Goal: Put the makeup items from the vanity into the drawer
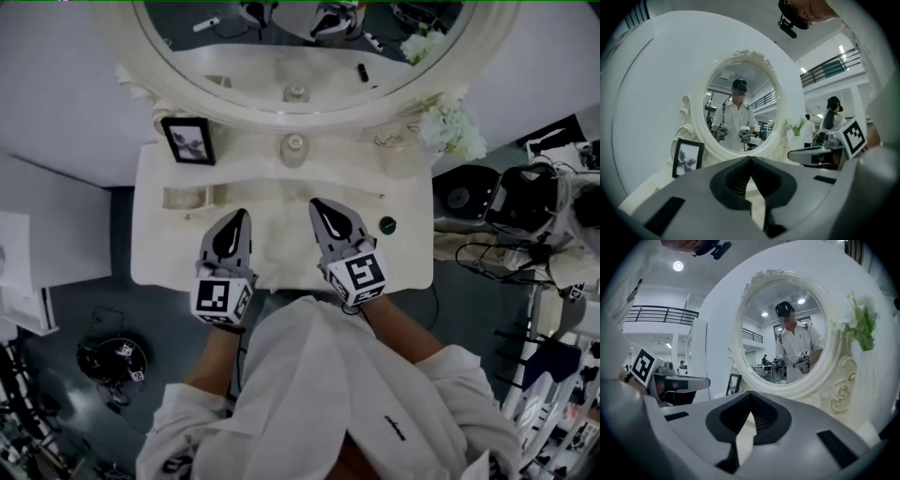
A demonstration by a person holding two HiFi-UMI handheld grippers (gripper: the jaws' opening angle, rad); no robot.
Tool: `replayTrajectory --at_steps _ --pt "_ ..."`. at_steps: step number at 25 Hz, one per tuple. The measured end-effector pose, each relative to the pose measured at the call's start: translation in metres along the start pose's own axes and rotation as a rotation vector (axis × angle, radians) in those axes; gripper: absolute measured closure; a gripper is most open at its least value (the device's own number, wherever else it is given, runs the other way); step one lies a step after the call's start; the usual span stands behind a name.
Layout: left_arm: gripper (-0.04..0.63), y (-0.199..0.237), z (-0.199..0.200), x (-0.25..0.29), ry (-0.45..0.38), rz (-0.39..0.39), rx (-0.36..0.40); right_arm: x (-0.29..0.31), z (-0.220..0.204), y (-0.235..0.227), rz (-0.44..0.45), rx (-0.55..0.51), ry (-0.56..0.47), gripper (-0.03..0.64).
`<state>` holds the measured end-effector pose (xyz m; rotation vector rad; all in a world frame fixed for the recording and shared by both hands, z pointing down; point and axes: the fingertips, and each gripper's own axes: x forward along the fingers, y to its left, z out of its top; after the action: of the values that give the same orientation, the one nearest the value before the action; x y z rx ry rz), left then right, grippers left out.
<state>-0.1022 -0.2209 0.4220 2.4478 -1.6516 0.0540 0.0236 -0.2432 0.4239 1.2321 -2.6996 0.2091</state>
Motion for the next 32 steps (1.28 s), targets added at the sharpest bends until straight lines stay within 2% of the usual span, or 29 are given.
replayTrajectory --at_steps 6,13,21,32 --pt "0.568 -0.035 0.03 0.019 -0.063 -0.079 0.039 -0.055 0.019 -0.043 -0.116 0.023 -0.064 0.598" --pt "0.568 -0.071 0.057 0.026 -0.105 -0.165 0.151 -0.119 0.03 -0.08 -0.23 0.004 -0.099 0.598" --pt "0.568 -0.072 0.067 0.027 -0.129 -0.152 0.17 -0.147 0.032 -0.113 -0.319 0.037 -0.124 0.598" --pt "0.568 -0.059 0.068 0.016 -0.121 -0.106 0.154 -0.148 0.035 -0.114 -0.328 0.042 -0.13 0.598"
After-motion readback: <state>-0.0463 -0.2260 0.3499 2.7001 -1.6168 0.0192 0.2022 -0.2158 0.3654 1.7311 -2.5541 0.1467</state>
